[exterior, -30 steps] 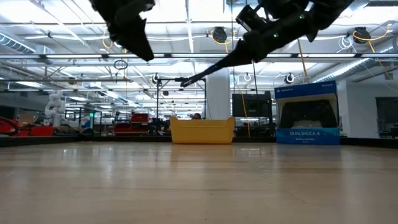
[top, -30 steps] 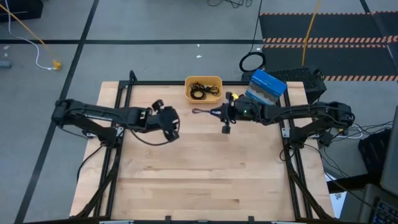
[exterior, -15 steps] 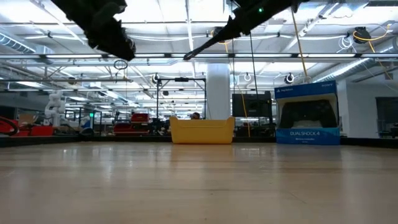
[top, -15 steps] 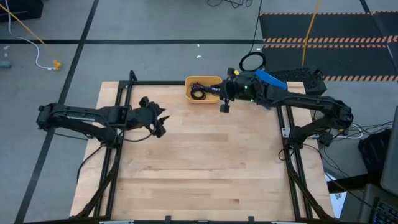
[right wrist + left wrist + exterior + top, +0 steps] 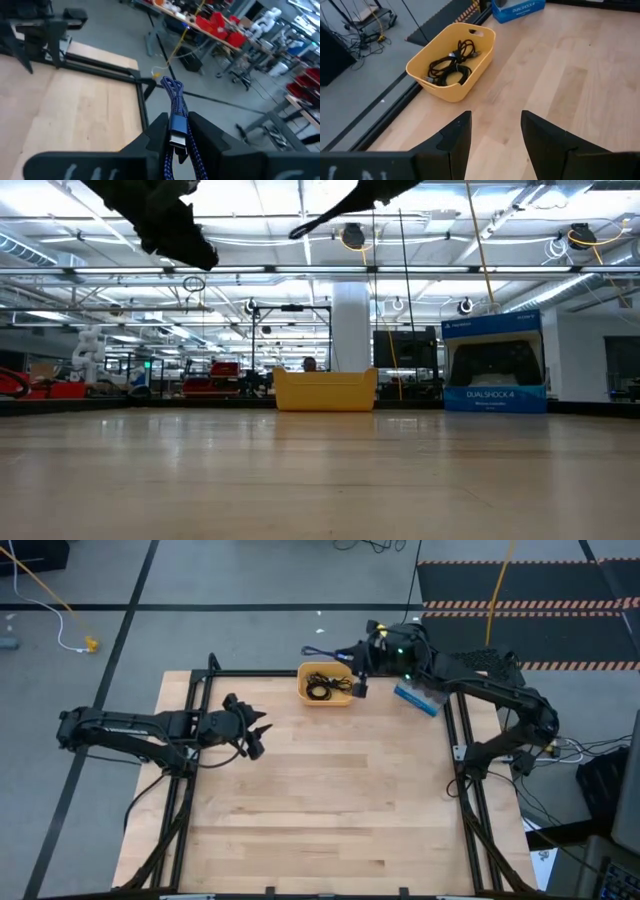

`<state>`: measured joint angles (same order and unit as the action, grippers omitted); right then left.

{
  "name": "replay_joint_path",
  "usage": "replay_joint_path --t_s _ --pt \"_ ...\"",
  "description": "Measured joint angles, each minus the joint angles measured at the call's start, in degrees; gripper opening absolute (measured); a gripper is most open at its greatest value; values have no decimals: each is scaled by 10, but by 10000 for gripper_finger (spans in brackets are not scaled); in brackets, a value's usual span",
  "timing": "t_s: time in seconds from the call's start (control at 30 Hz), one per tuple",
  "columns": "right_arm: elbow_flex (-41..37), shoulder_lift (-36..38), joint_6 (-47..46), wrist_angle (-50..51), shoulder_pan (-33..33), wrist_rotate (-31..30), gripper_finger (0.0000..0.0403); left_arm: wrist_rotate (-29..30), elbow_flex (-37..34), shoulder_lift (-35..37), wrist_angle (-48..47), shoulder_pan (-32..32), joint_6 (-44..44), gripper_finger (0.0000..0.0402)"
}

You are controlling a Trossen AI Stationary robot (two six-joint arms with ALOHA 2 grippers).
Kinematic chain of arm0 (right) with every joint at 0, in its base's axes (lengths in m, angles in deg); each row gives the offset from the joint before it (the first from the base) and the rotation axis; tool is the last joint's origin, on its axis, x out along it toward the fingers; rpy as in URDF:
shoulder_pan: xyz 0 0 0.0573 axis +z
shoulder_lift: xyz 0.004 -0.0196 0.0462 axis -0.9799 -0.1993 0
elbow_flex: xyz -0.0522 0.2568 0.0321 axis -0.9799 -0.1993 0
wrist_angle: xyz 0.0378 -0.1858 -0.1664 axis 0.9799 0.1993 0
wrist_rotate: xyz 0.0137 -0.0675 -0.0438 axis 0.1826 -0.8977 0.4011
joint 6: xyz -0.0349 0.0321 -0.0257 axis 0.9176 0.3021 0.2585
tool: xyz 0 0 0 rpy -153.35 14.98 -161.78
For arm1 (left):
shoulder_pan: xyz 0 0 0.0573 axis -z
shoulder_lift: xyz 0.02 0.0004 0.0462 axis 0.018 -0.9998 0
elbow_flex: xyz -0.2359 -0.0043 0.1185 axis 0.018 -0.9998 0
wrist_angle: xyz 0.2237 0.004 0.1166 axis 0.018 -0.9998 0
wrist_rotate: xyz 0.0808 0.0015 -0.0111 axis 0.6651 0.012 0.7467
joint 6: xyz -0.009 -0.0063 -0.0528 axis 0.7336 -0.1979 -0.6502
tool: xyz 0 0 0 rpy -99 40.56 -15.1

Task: Pick and place USB-C Cables
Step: Put the blue charger cable into the yellow bin

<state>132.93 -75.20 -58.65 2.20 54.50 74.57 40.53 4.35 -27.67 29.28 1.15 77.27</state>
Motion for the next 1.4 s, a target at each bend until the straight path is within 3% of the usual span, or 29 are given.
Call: replay_joint_path --t_s 0.33,0.7,0.83,1.4 --pt "36 -105 -31 25 -49 65 57 -3 0 0 25 0 19 175" --pt "36 -202 -45 34 -94 71 57 -3 0 0 24 0 21 175" --pt "36 -233 -52 36 -105 101 57 -4 0 0 24 0 21 175" --pt "35 -303 -51 41 -113 114 57 -4 0 0 24 0 26 175"
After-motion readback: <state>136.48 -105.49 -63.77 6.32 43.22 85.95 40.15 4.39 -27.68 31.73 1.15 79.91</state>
